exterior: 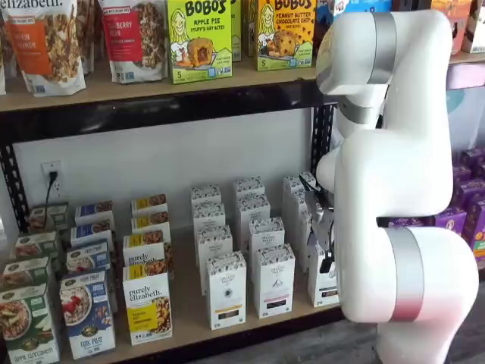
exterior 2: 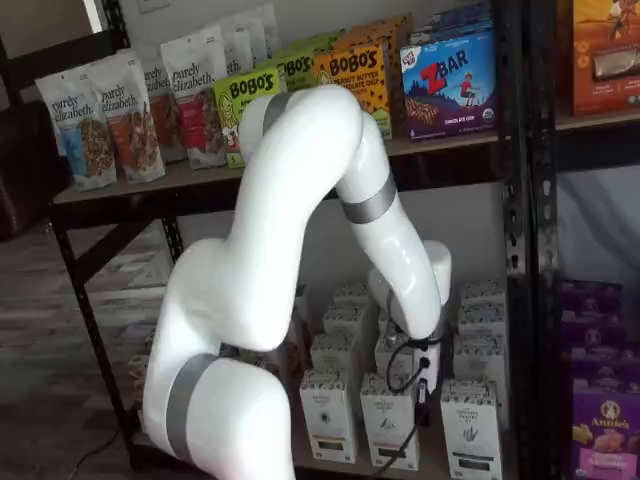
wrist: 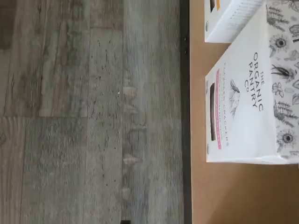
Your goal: Pick up the white box with a green strip in the middle, on the bottom shelf, the sixth box from the left
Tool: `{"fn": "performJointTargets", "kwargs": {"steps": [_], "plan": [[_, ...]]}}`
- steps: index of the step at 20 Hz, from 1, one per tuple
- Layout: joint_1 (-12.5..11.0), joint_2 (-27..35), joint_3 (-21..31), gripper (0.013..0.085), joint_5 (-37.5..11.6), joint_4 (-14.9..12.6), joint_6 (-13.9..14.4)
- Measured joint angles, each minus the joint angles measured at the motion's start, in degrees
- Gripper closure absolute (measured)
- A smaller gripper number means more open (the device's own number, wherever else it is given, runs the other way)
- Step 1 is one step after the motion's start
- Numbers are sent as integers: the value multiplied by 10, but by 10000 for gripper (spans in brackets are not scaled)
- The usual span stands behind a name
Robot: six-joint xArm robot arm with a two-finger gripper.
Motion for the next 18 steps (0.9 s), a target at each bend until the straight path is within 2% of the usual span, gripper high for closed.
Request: {"fn": "performJointTargets", "kwargs": {"steps": [2, 3, 5, 8, 11, 12, 18], "plan": [[2, 7, -8, 130, 5, -42, 41], [5, 13, -13, 130, 4, -52, 53], [11, 21, -21, 130, 1, -52, 57], [18, 30, -27, 130, -10, -21, 35], [26, 38, -33, 130, -29, 57, -30], [25, 40, -37, 130, -32, 67, -40], [22, 61, -61, 130, -45, 76, -52]]}}
